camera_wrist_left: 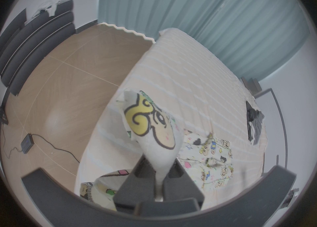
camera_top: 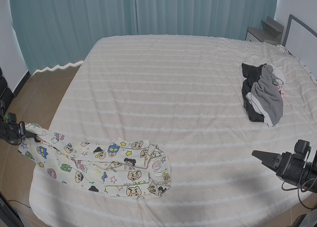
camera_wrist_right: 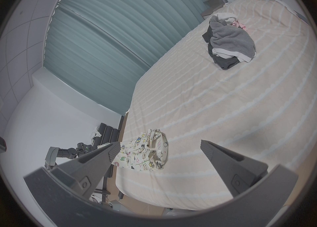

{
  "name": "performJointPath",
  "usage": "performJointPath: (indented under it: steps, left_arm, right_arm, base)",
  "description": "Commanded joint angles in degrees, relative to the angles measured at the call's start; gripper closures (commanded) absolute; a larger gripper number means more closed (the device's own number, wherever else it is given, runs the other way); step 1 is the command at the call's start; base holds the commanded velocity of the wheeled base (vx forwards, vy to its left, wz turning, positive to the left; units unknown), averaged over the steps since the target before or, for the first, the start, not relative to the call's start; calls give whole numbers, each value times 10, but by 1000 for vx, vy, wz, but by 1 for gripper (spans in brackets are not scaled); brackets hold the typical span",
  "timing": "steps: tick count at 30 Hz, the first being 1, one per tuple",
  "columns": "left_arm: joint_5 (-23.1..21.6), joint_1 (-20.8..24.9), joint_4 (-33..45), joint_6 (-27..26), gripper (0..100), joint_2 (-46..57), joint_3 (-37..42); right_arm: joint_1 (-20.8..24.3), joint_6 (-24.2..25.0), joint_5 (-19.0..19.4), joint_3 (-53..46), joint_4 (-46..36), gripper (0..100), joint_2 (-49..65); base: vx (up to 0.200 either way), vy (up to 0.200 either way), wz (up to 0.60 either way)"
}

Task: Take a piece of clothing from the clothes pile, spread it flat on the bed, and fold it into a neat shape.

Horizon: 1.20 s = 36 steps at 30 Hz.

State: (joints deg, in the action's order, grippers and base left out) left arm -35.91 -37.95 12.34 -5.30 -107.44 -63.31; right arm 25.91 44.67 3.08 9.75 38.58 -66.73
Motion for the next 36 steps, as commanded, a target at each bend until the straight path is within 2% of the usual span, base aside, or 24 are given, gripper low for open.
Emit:
performJointPath:
  steps: [1, 3, 4, 8, 12, 13, 15, 16, 18, 27, 30, 36]
  left_arm:
    - [51, 112, 19, 34, 100, 102, 48]
    - [81, 149, 16, 57, 100, 122, 56]
    - [104, 191, 15, 83, 100, 143, 64]
    - [140, 290, 14, 135, 100, 169, 66]
    - [182, 366, 9, 166, 100, 168, 66]
    - [200, 402, 5, 183, 100, 166, 67]
    - [204, 409, 3, 187, 100, 165, 67]
    - [227, 462, -17, 218, 100, 159, 67]
    - [247, 496, -35, 237, 100, 139, 69]
    - [314, 610, -126, 297, 100, 59, 78]
    - [357, 639, -167, 308, 100, 19, 75]
    - [366, 684, -201, 356, 100, -13, 73]
  right_arm:
    - [0, -1, 0, 0, 0, 0, -1]
    - [0, -1, 0, 0, 0, 0, 0]
    - [0, -1, 0, 1, 0, 0, -1]
    - [0, -1, 1, 1, 0, 0, -1]
    - [0, -1, 1, 1, 0, 0, 0]
    - [0, -1, 1, 1, 0, 0, 0]
    - [0, -1, 1, 1, 0, 0, 0]
    - [0, -1, 0, 1, 0, 0, 0]
    - [0, -1, 1, 0, 0, 0, 0]
    - [0, -1, 1, 0, 0, 0, -1]
    - [0, -1, 1, 0, 0, 0, -1]
    - [0, -2, 1, 0, 0, 0, -1]
  base:
    - [0, 0, 0]
    - [0, 0, 0]
    - [0, 0, 0]
    - [0, 0, 0]
    - [0, 0, 0]
    - [0, 0, 0]
    - [0, 0, 0]
    - [0, 0, 0]
    - [0, 0, 0]
    - [0, 0, 0]
    - [0, 0, 0]
    - [0, 0, 0]
